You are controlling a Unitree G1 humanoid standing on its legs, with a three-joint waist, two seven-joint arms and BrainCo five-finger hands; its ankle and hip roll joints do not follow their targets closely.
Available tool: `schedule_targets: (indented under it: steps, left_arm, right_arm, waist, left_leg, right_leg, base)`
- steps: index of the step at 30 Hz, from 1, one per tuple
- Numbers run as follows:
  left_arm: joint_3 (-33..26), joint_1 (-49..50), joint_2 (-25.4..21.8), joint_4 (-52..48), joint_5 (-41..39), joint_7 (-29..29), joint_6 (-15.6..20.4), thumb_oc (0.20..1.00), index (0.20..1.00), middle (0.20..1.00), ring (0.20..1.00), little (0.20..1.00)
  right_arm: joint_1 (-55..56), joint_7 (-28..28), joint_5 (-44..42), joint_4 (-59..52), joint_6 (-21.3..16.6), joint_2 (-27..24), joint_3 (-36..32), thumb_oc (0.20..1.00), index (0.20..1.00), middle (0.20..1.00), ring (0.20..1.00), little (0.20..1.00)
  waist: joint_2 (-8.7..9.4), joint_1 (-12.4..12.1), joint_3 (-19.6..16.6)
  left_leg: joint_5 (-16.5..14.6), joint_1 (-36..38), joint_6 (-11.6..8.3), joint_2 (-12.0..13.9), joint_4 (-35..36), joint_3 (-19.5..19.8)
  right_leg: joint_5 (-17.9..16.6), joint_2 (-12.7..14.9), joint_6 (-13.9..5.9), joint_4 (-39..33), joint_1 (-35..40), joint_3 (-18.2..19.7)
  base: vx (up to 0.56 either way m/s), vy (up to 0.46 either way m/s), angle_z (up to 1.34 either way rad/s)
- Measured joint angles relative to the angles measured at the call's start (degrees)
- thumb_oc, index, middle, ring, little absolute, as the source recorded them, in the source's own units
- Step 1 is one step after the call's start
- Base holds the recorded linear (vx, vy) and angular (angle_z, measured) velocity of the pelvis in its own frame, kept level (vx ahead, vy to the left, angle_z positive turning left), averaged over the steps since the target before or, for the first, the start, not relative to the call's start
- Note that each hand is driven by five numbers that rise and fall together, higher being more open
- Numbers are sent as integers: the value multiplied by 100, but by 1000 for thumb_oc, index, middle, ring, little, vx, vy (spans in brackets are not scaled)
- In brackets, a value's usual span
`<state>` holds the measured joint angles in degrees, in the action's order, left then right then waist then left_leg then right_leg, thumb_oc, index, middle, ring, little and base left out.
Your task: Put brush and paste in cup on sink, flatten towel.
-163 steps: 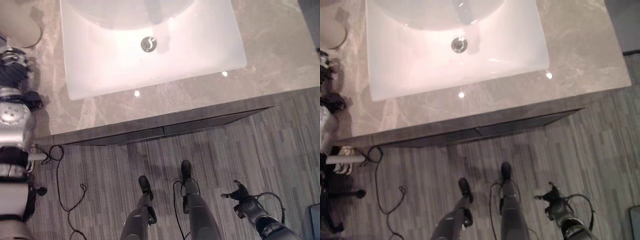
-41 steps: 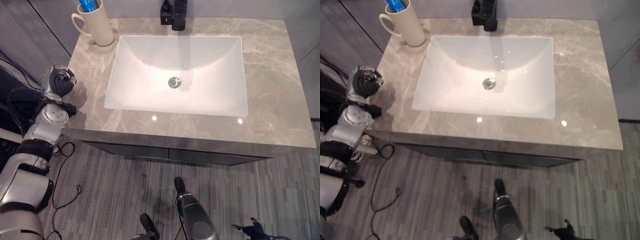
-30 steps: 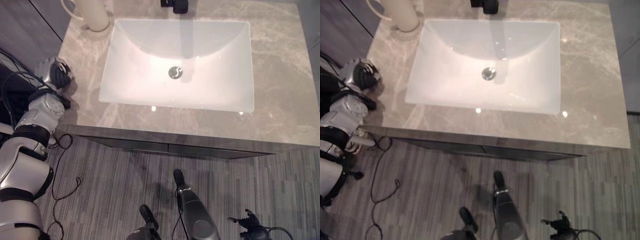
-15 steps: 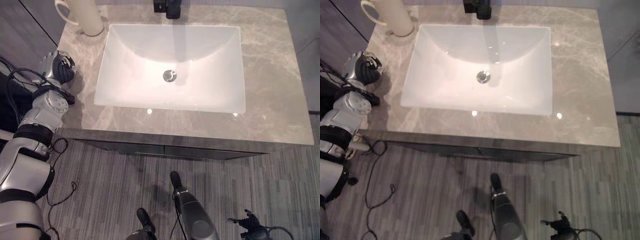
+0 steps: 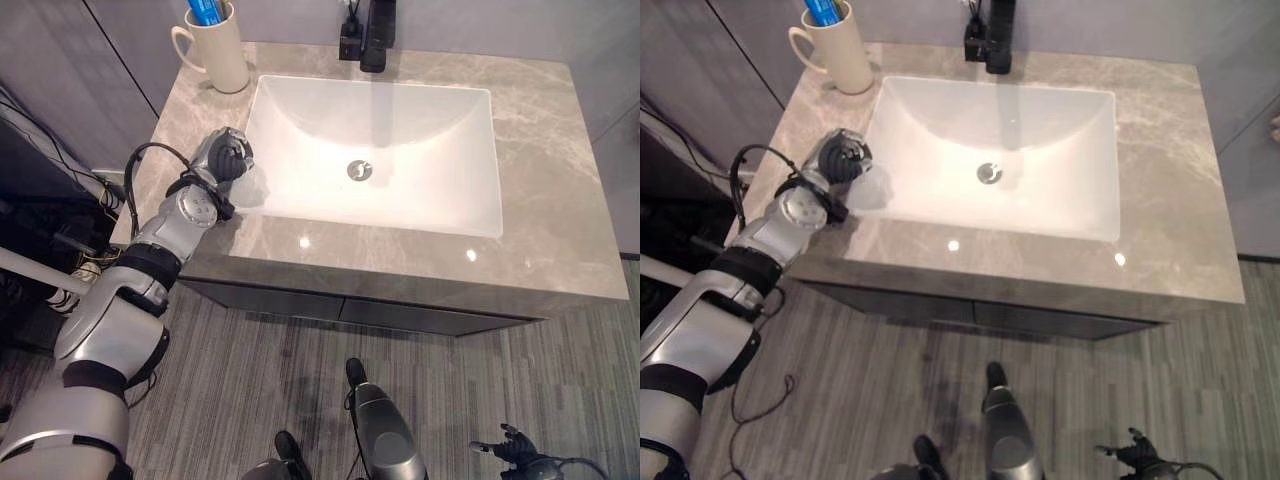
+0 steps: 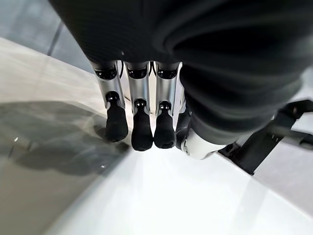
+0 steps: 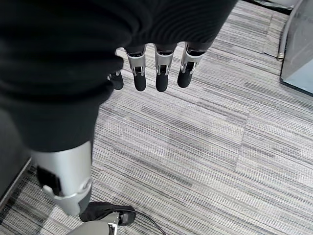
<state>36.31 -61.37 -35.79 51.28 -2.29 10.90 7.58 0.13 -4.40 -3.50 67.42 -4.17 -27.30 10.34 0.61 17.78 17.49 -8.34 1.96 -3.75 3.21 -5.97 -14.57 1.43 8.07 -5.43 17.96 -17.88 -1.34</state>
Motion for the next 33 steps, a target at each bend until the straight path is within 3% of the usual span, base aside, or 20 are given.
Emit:
schedule_targets:
  steps: [4, 7, 9, 10, 12, 13, 16, 18, 19, 21, 23, 29, 31, 33]
  left_arm:
    - [-45, 500, -360, -654, -44, 12, 62, 200, 200, 200, 200, 200]
    - [-1073, 1573, -819, -1956, -384, 63, 236, 200, 200, 200, 200, 200]
    - [-1253, 1831, -951, -2221, -515, 179, 377, 200, 200, 200, 200, 200]
    - [-2158, 2646, -1053, -2935, -688, 223, 433, 200, 200, 200, 200, 200]
    - [-2487, 2990, -1109, -3141, -821, 350, 553, 200, 200, 200, 200, 200]
    - [-3278, 3784, -1111, -3476, -913, 434, 635, 200, 200, 200, 200, 200]
    - [-3709, 4481, -1116, -3582, -949, 449, 647, 200, 200, 200, 200, 200]
    - [-4271, 5487, -1048, -3925, -1130, 378, 677, 598, 598, 598, 598, 598]
    - [-4296, 5736, -1047, -3938, -1136, 363, 671, 1000, 1000, 1000, 1000, 1000]
    - [-4264, 6309, -1102, -3973, -1107, 125, 548, 1000, 1000, 1000, 1000, 1000]
    - [-4266, 6681, -1238, -3854, -1058, -177, 555, 1000, 1000, 1000, 1000, 1000]
    - [-4216, 7265, -873, -3576, -1133, -704, 342, 1000, 1000, 1000, 1000, 1000]
    - [-4194, 7269, -877, -3599, -1134, -805, 339, 1000, 1000, 1000, 1000, 1000]
    - [-4194, 7265, -869, -3634, -1133, -847, 341, 1000, 1000, 1000, 1000, 1000]
  right_arm:
    - [163, 89, 118, 73, 33, 11, -1, 1000, 1000, 1000, 1000, 1000]
    - [257, 94, 213, 82, 48, 31, -31, 1000, 1000, 1000, 1000, 1000]
    - [390, 95, 214, 120, 49, 54, -32, 1000, 1000, 1000, 1000, 1000]
    - [386, 108, 212, 103, 39, 125, -319, 1000, 1000, 1000, 1000, 1000]
    - [476, 110, 212, 131, 47, 191, -403, 1000, 1000, 1000, 1000, 1000]
    - [490, 114, 213, 188, 46, 319, -494, 1000, 1000, 1000, 1000, 1000]
    - [631, 141, 213, 238, 45, 452, -511, 1000, 1000, 1000, 1000, 1000]
    - [666, 203, 214, 277, 42, 519, -628, 1000, 1000, 1000, 1000, 1000]
    - [721, 205, 213, 285, 42, 528, -646, 1000, 1000, 1000, 1000, 1000]
    - [857, 246, 218, 356, 50, 526, -715, 1000, 1000, 1000, 1000, 1000]
    - [871, 267, 219, 426, 48, 474, -918, 1000, 1000, 1000, 1000, 1000]
    - [871, 361, 249, 468, 47, 409, -996, 1000, 1000, 1000, 1000, 1000]
    - [869, 360, 259, 508, 53, 401, -1037, 1000, 1000, 1000, 1000, 1000]
    - [859, 363, 269, 433, 54, 398, -1018, 1000, 1000, 1000, 1000, 1000]
  waist:
    - [75, -150, 6]
    - [110, -196, -16]
    - [156, -344, -108]
    - [188, -399, -188]
    - [251, -507, -273]
    - [328, -621, -440]
    - [438, -795, -578]
    - [490, -834, -650]
    - [497, -869, -671]
    - [481, -1016, -675]
    - [453, -980, -668]
    - [343, -1009, -578]
    - [331, -985, -547]
    - [236, -1004, -476]
  left_leg:
    - [-21, -7, 29, -14, -98, 12]
    - [-32, 125, 16, 70, -93, 159]
    - [-31, 202, 15, 87, -92, 189]
    - [-54, 244, 7, 121, -84, 184]
    - [-47, 299, -3, 128, -88, 232]
    - [-50, 294, 4, 123, -85, 262]
    - [-66, 362, 31, 74, -96, 299]
    - [-133, 312, 120, 10, -173, 313]
    - [-162, 283, 148, -15, -227, 321]
    - [-223, 173, 240, -153, -402, 464]
    - [-372, 48, 339, -203, -626, 491]
    - [-694, -321, 651, -487, -1266, 460]
    - [-792, -472, 801, -630, -1414, 431]
    - [-769, -532, 830, -604, -1426, 378]
  right_leg:
    - [-56, 16, -52, -78, 72, 28]
    - [-96, -35, -49, -257, 381, -119]
    - [-74, -48, -34, -314, 441, -149]
    - [-112, -85, -31, -367, 536, -170]
    - [-144, -90, 14, -438, 615, -205]
    - [-170, -81, 4, -476, 695, -231]
    - [-198, -22, -19, -539, 791, -260]
    - [-229, 59, -69, -563, 835, -254]
    - [-242, 96, -90, -575, 838, -256]
    - [-296, 247, -173, -643, 915, -277]
    - [-316, 339, -224, -644, 910, -277]
    - [-539, 635, -497, -729, 850, -99]
    - [-770, 714, -574, -784, 769, 117]
    - [-1051, 739, -516, -787, 633, 134]
  base:
    - [47, 12, 1]
    - [55, 42, 13]
    - [50, 61, 6]
    - [19, 52, 0]
    - [17, 82, 8]
    - [13, 86, 14]
    - [-2, 84, 9]
    - [-15, 81, 7]
    - [-22, 166, 18]
    - [-15, 183, 27]
    - [3, 103, 15]
    - [1, 187, 2]
    - [-13, 253, 0]
    - [20, 149, -10]
